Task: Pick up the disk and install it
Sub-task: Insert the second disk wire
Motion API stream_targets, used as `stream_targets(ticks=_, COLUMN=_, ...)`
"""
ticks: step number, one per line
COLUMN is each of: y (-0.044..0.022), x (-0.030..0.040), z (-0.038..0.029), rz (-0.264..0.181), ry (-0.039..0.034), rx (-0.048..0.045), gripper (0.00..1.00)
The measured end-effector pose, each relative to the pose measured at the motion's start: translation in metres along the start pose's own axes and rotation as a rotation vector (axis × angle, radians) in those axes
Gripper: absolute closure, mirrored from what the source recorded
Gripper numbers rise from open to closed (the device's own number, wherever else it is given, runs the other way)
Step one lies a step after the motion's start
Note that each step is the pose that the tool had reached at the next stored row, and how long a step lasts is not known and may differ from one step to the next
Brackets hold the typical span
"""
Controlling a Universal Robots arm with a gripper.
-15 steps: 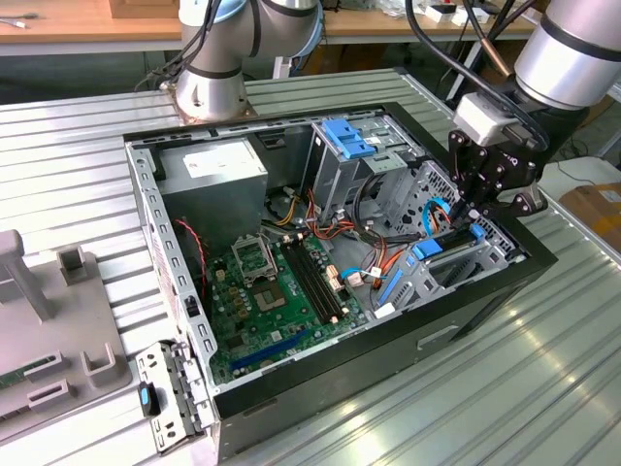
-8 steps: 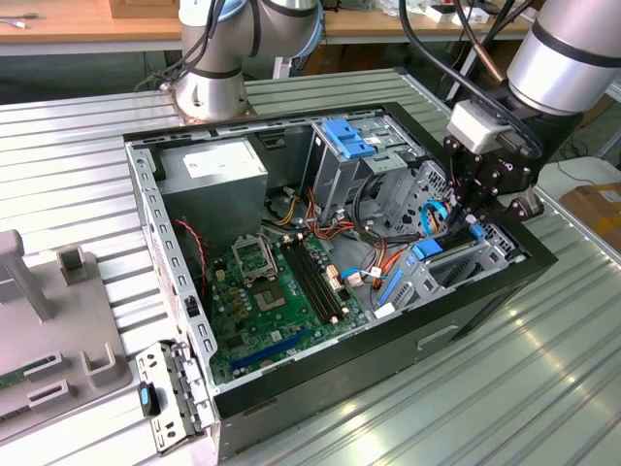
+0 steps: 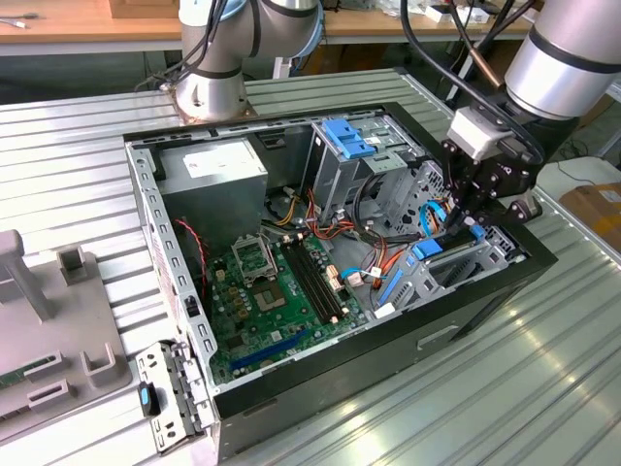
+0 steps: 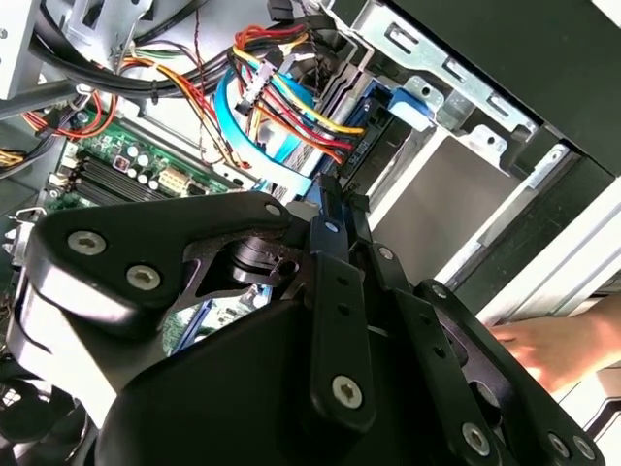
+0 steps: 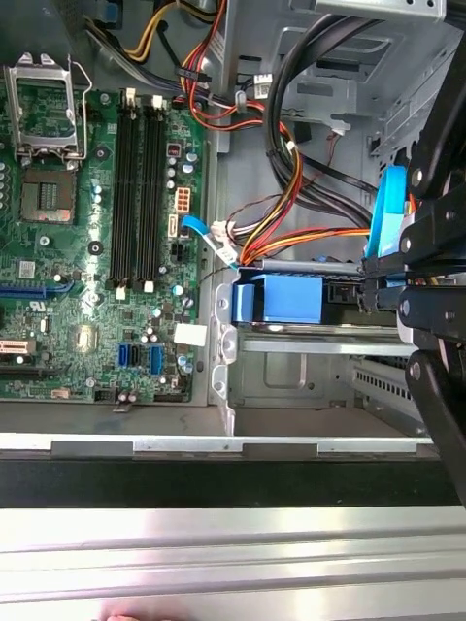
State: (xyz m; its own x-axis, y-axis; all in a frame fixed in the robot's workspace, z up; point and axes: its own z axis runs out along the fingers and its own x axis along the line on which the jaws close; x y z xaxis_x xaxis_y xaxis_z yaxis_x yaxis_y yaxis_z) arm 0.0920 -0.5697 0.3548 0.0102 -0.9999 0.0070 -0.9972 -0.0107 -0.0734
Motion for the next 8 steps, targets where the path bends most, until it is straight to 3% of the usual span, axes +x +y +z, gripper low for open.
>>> stream_targets(ticks=4, y=-0.0012, x=0.0047, z=0.0005, rz=0.0, ry=0.0002, rx=0.0, gripper=0.84)
stream_targets(ticks=8, y=0.0001, x=0.0047, z=0.0007, rz=0.0, ry=-0.0011, rx=0.0001, gripper=0.84)
